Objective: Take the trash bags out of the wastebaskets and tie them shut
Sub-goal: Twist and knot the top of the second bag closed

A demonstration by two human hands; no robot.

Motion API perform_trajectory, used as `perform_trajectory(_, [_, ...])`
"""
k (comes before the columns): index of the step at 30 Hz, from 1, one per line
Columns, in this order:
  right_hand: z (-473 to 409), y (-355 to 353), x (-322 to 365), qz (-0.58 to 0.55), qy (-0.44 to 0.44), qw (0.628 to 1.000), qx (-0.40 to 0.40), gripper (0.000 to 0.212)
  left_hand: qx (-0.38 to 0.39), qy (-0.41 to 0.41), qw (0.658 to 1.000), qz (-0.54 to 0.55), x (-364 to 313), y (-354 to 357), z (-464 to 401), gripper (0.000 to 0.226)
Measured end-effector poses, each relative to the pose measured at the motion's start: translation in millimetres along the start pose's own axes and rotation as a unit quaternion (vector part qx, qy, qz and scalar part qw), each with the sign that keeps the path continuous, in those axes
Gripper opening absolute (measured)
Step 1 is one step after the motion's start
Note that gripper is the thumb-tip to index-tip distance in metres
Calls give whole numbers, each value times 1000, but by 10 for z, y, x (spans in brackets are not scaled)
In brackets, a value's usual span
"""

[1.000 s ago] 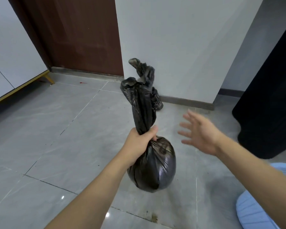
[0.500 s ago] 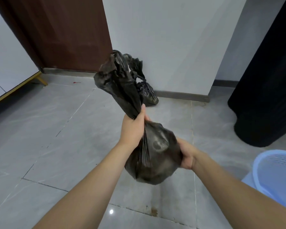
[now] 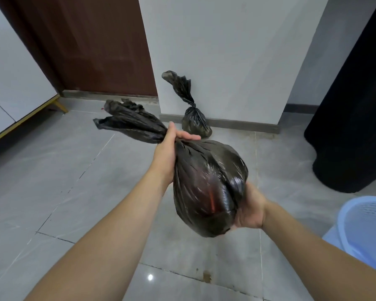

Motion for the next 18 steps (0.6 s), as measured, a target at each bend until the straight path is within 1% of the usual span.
perform_trajectory(2, [54,141,58,33,-35,999,-1,68,13,17,998,-59,35,66,35,57])
perform_trajectory(3, [77,175,94,42,-56,998,-9,63,5,27,996,-90,38,81,44,54])
perform_trajectory(5, [125,243,182,19,-104,994,-10,52,-28,49,991,-122,5,68,6,47])
perform_trajectory(6, [158,275,248,-2,-140,990,-10,45,-53,43,989,-135,-9,38,-45,43])
perform_trajectory(7, [173,279,318,-16,-186,982,-16,38,-82,20,986,-144,-10,3,-85,39])
perform_trajectory(8, [179,254,394,-28,-235,971,-31,34,-108,-27,984,-137,21,-38,-107,38])
perform_trajectory(9, [202,244,474,-37,-280,959,-37,33,-113,-89,984,-108,70,-53,-103,41])
perform_trajectory(10, [214,221,545,-50,-317,946,-50,37,-102,-142,982,-70,119,-53,-88,46])
perform_trajectory(11, [241,207,594,-76,-341,935,-66,42,-83,-169,982,-33,145,-45,-67,52])
perform_trajectory(12, [262,194,625,-107,-351,926,-85,40,-64,-169,984,-9,156,-39,-63,56])
perform_trajectory(14, [304,184,653,-125,-342,924,-120,27,-45,-125,991,33,135,-39,-64,55])
perform_trajectory(15, [299,199,651,-103,-312,935,-131,33,-34,-101,993,57,119,-28,-60,53])
perform_trajectory(16, [275,213,627,-68,-255,956,-129,45,-21,-83,993,75,103,3,-52,51])
perform_trajectory(17, [234,214,582,-40,-188,975,-113,60,-8,-70,994,84,101,40,-43,51])
perform_trajectory(18, [207,209,531,-23,-136,987,-87,74,1,-61,995,78,109,67,-34,52])
Point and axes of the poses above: each hand's wrist, its own z-axis away from the middle knuckle, its own y-axis out of the palm, x = y × z, the point moved 4 cm from there along -z, towards the middle knuckle, and after that the axes turned 6 degrees about z, right-handed, at the moved point
